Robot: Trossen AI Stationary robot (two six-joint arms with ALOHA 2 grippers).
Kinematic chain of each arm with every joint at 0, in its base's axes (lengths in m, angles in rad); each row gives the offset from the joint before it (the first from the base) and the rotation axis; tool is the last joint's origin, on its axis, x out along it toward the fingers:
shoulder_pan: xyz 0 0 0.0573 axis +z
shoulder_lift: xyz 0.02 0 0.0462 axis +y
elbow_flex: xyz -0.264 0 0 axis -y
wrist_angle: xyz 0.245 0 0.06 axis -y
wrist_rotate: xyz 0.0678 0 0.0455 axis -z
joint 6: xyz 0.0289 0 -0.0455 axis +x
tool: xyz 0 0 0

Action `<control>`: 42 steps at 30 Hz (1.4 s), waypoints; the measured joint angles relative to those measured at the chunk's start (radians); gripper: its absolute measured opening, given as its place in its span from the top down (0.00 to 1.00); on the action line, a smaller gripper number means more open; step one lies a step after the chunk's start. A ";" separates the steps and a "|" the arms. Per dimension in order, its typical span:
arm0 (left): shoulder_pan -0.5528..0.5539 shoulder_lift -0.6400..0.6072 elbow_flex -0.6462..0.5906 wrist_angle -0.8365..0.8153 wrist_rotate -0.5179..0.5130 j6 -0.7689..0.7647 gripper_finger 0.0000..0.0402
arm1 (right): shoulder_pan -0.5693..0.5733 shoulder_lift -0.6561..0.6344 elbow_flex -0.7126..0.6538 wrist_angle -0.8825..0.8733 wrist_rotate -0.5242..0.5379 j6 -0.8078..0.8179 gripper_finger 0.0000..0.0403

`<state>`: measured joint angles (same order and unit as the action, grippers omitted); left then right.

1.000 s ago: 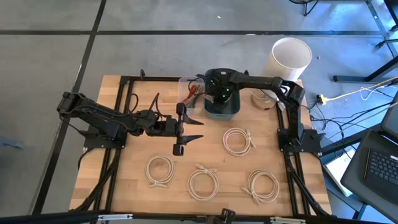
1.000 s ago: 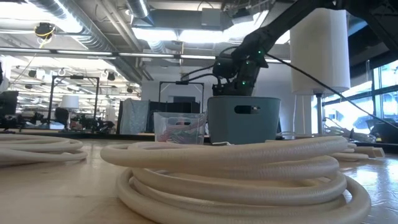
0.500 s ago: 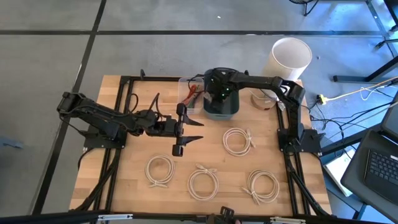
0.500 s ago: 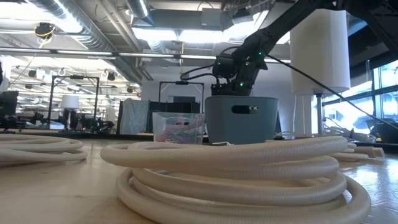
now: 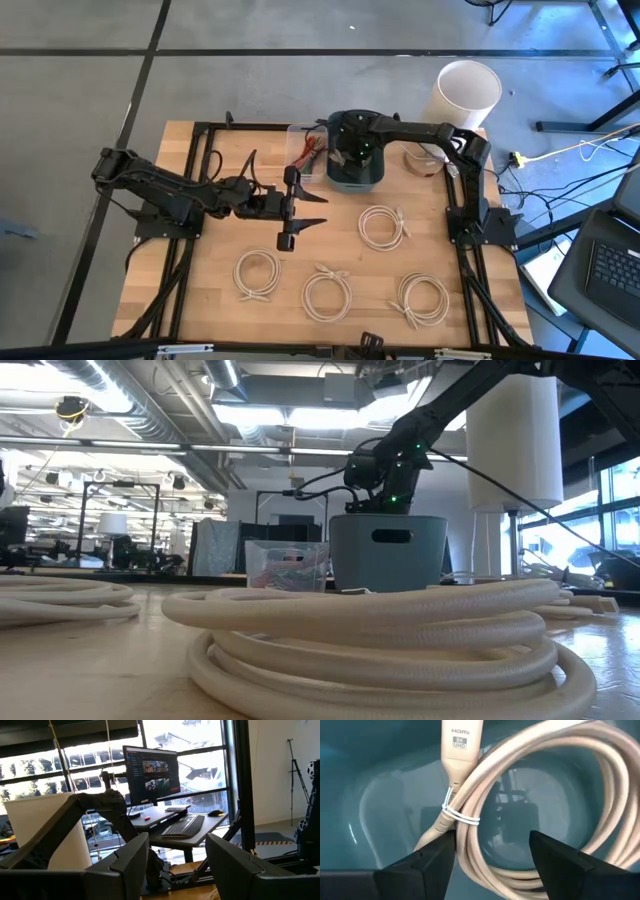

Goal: Pick and place USB-C Cables
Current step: Put the white HDMI cable into the blue bin

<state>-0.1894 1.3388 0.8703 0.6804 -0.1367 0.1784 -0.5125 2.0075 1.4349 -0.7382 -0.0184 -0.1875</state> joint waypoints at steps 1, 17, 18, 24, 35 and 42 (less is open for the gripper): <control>0.000 0.000 0.000 0.000 0.000 0.000 0.52 | 0.000 -0.001 0.000 -0.007 0.000 0.000 0.38; 0.000 0.000 0.000 -0.005 0.000 0.026 0.52 | 0.051 -0.163 0.139 -0.199 -0.019 0.010 0.41; 0.000 0.000 0.000 -0.005 0.000 0.028 0.52 | 0.064 -0.183 0.149 -0.225 -0.038 0.019 0.41; 0.000 0.000 0.000 -0.011 0.000 0.055 0.52 | 0.164 -0.309 0.168 -0.354 -0.252 0.055 0.41; -0.001 0.000 0.000 -0.038 0.008 0.069 0.52 | 0.534 -0.508 0.005 -0.413 -0.313 0.290 0.41; 0.002 -0.001 -0.001 -0.056 -0.007 0.071 0.52 | 0.764 -0.565 -0.253 -0.249 -0.190 0.523 0.41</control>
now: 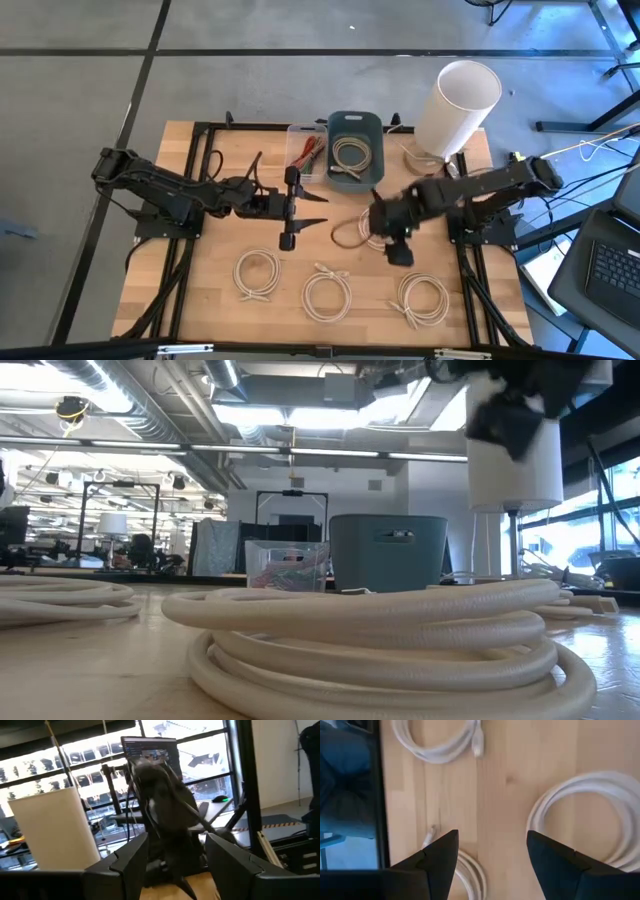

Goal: Pick and place USB-C Cables
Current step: Put the white HDMI cable into the blue bin

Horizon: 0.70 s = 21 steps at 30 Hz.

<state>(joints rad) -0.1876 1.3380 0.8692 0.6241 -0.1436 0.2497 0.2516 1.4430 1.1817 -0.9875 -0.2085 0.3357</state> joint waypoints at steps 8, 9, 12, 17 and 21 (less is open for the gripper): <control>-0.001 0.000 0.000 0.001 0.004 0.000 0.52 | 0.097 0.023 -0.262 0.332 0.026 0.129 0.41; -0.001 0.000 0.000 0.001 0.005 0.000 0.52 | 0.097 0.023 -0.280 0.352 0.040 0.128 0.41; -0.001 0.000 0.000 0.000 0.006 -0.006 0.52 | 0.082 0.023 -0.305 0.366 0.107 0.113 0.41; -0.001 0.000 0.000 0.000 0.005 -0.009 0.52 | 0.059 0.023 -0.305 0.362 0.205 0.067 0.41; -0.001 0.000 0.000 0.000 0.006 -0.011 0.52 | 0.051 0.023 -0.305 0.369 0.216 0.049 0.41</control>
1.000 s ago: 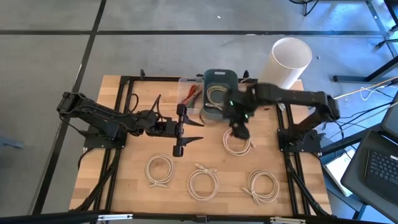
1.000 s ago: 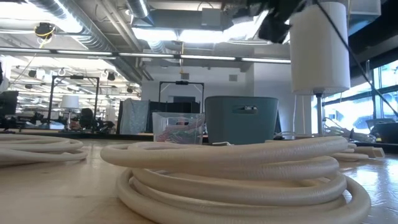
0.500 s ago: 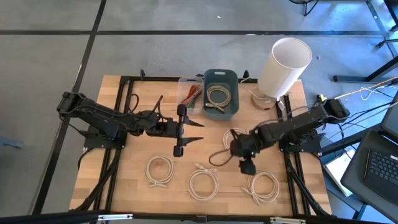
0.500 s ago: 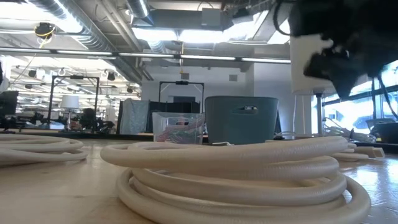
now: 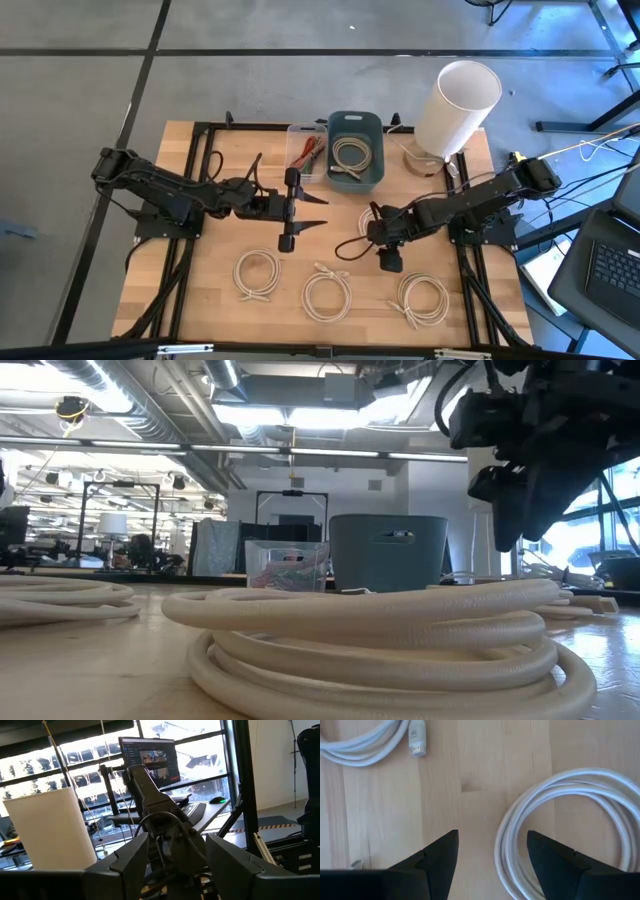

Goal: Pick and place USB-C Cables
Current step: Put the white HDMI cable into the blue bin

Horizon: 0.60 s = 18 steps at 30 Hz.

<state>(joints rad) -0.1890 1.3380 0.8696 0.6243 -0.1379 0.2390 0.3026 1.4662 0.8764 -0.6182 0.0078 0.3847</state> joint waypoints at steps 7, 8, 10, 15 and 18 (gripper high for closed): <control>0.000 0.000 0.000 0.000 0.000 0.000 0.52 | -0.004 0.000 0.000 -0.003 0.067 -0.010 0.41; 0.000 0.000 0.000 0.000 0.000 0.000 0.52 | -0.004 0.003 0.000 -0.002 0.081 -0.016 0.41; 0.000 0.000 0.000 0.000 0.000 0.000 0.52 | -0.004 0.017 0.000 -0.004 0.098 -0.023 0.41; 0.000 0.000 0.001 0.000 0.001 -0.006 0.52 | -0.004 0.084 0.000 -0.001 0.100 -0.034 0.41; 0.000 0.000 0.001 0.000 0.001 -0.008 0.52 | -0.006 0.130 0.000 0.001 0.100 -0.049 0.41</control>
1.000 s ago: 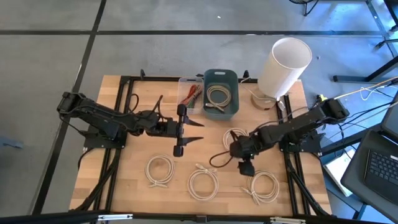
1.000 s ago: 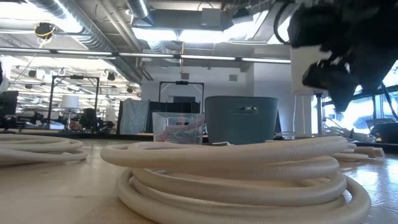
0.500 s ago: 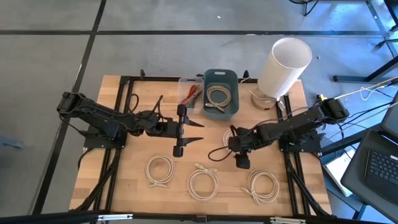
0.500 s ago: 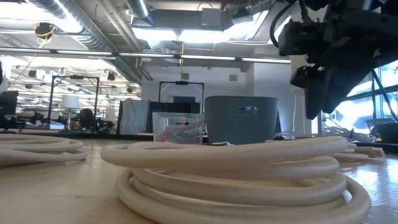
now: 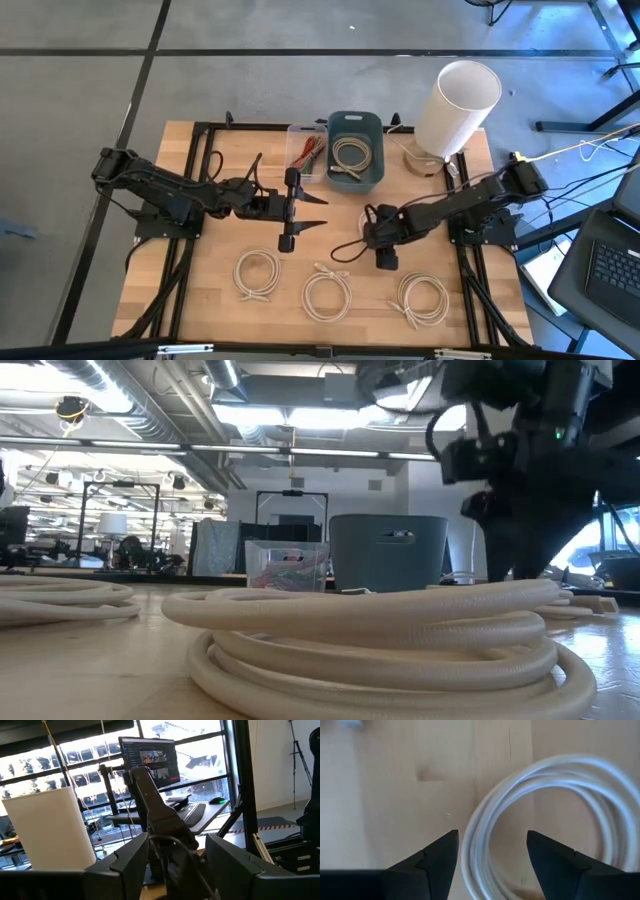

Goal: Pick and place USB-C Cables
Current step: Put the white HDMI cable into the blue bin

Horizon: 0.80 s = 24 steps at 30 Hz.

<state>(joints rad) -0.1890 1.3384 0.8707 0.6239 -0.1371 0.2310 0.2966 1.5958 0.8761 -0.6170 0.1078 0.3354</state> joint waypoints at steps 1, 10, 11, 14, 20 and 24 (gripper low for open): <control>0.000 0.000 0.000 0.000 0.000 0.000 0.52 | 0.000 0.015 0.000 0.001 0.000 -0.002 0.41; 0.000 0.000 0.000 0.000 0.000 -0.008 0.52 | 0.000 0.119 0.006 0.008 -0.009 -0.006 0.47; 0.000 0.000 0.000 0.000 0.000 -0.008 0.52 | 0.000 0.120 0.006 0.008 -0.011 -0.006 0.52; 0.000 0.000 0.000 0.000 0.000 -0.009 0.52 | 0.002 0.109 0.011 0.004 -0.022 -0.003 0.71; 0.000 0.000 0.000 0.000 0.000 -0.013 0.52 | -0.001 0.049 0.032 -0.100 -0.009 0.049 0.94; 0.000 0.000 0.000 0.000 0.000 -0.026 0.52 | 0.028 0.000 0.058 -0.251 -0.019 0.118 0.96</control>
<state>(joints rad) -0.1890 1.3388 0.8707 0.6239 -0.1371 0.2047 0.3246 1.5959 0.9343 -0.8684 0.0889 0.4534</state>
